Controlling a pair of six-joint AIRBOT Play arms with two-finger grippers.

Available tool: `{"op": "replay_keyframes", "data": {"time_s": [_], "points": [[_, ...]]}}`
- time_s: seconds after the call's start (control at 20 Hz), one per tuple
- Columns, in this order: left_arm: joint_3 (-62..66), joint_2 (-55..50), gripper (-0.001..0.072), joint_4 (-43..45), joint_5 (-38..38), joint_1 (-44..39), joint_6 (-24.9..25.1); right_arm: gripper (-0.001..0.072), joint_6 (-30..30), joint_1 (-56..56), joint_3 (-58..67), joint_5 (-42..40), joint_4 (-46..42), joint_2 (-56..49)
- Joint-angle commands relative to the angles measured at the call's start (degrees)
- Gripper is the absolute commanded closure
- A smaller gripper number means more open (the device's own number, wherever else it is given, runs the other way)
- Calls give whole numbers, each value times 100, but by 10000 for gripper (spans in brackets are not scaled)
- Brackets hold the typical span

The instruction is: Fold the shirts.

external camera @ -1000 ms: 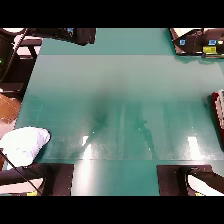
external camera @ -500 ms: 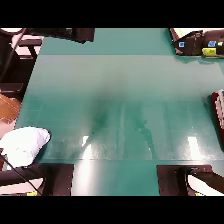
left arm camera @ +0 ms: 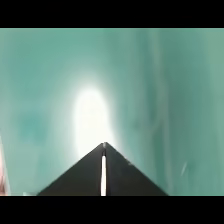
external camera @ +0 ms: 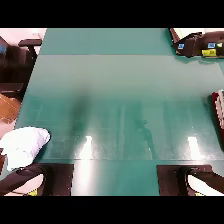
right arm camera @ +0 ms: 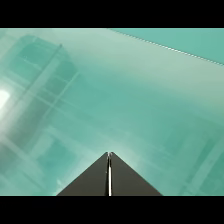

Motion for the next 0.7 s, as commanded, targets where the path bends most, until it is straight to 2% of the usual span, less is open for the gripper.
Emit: {"op": "replay_keyframes", "data": {"time_s": [0.0,0.05,0.1,0.3,0.45,0.5,0.55,0.6,0.65], "points": [[-1923,782,162,291,-308,675,13,699,2,7,4,33,0,2],[-2581,920,28,391,-197,824,-144,699,2,7,4,33,0,2],[-3152,1001,86,472,-109,946,-188,699,2,7,4,33,2,2],[-5062,1095,96,485,579,1281,-319,699,2,7,4,33,0,2],[-5748,1095,109,481,962,1279,-529,699,2,7,4,28,0,2],[-5764,1095,321,476,966,1279,-588,699,0,7,4,26,0,2],[-5718,1097,598,468,964,1276,-575,699,2,7,4,22,0,2],[-5622,1097,684,461,960,1276,-575,699,2,7,4,20,0,2],[-5460,1097,684,459,955,1276,-575,699,2,7,4,17,0,2]]}}
